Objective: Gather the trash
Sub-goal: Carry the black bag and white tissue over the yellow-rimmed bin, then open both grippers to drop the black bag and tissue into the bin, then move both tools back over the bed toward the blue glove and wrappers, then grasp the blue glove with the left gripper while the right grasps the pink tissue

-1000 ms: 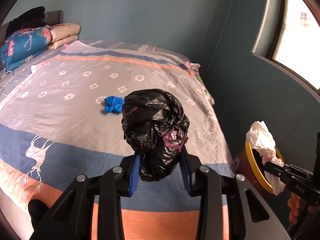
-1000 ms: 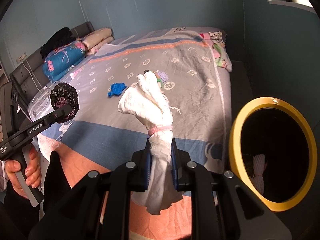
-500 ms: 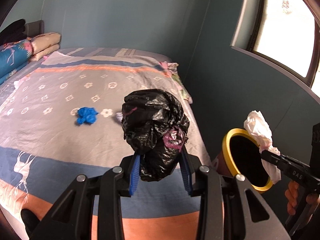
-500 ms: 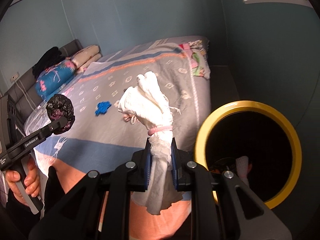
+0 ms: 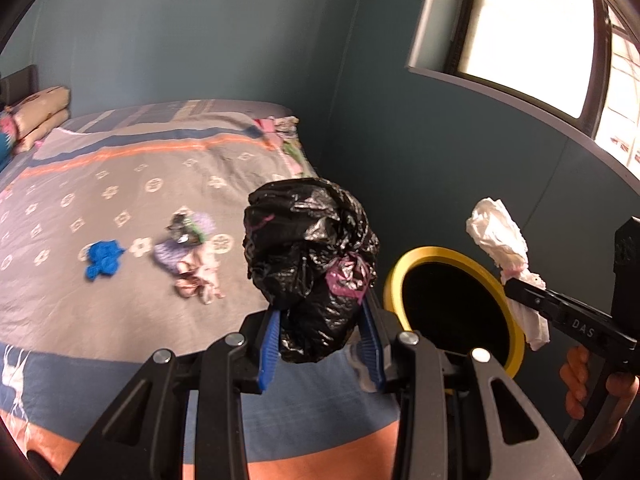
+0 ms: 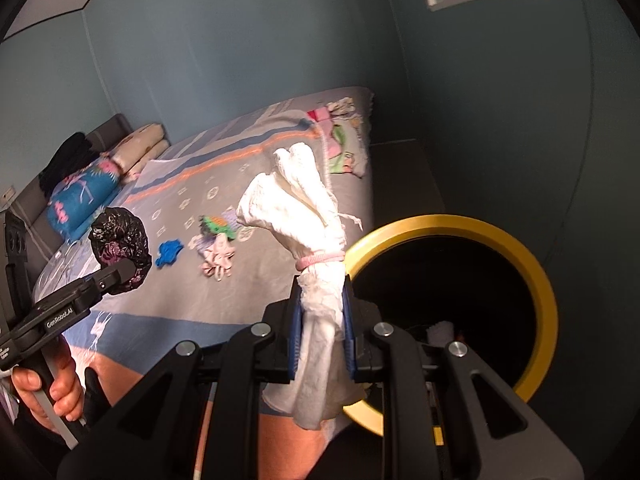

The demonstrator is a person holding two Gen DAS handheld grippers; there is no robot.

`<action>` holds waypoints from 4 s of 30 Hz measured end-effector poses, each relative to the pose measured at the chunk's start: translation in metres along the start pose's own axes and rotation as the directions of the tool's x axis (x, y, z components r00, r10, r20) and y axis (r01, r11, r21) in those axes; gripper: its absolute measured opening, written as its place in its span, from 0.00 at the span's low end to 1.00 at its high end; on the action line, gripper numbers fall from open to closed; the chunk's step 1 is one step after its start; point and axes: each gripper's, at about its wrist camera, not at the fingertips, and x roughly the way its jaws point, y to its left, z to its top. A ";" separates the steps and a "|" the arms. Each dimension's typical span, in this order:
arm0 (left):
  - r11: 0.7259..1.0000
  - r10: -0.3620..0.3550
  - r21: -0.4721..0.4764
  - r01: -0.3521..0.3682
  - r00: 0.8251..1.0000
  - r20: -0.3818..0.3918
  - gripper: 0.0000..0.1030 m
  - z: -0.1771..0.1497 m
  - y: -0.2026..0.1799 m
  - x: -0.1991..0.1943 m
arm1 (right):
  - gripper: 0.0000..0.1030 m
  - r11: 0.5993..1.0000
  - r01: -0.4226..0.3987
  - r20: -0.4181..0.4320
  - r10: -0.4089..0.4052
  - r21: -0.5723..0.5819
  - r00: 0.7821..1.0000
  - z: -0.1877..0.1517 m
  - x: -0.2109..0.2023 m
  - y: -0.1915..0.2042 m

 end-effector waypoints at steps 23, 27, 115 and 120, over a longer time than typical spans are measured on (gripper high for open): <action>0.982 -0.172 0.060 0.180 0.978 -0.120 0.33 0.005 -0.101 0.113 | 0.17 0.972 0.092 -0.047 -0.084 0.215 0.995 0.002 0.029 -0.100; 0.979 -0.187 0.056 0.197 0.971 -0.148 0.33 0.003 -0.110 0.129 | 0.17 0.967 0.108 -0.055 -0.098 0.229 0.994 0.000 0.030 -0.110; 0.820 0.441 -0.264 -0.508 0.855 -0.275 0.85 0.016 0.347 0.190 | 0.57 0.990 -0.109 -0.374 0.068 -0.091 0.925 -0.001 0.381 0.210; 0.843 0.419 -0.233 -0.485 0.863 -0.282 0.51 0.011 0.339 0.204 | 0.41 0.989 -0.123 -0.386 0.081 -0.085 0.919 0.000 0.391 0.216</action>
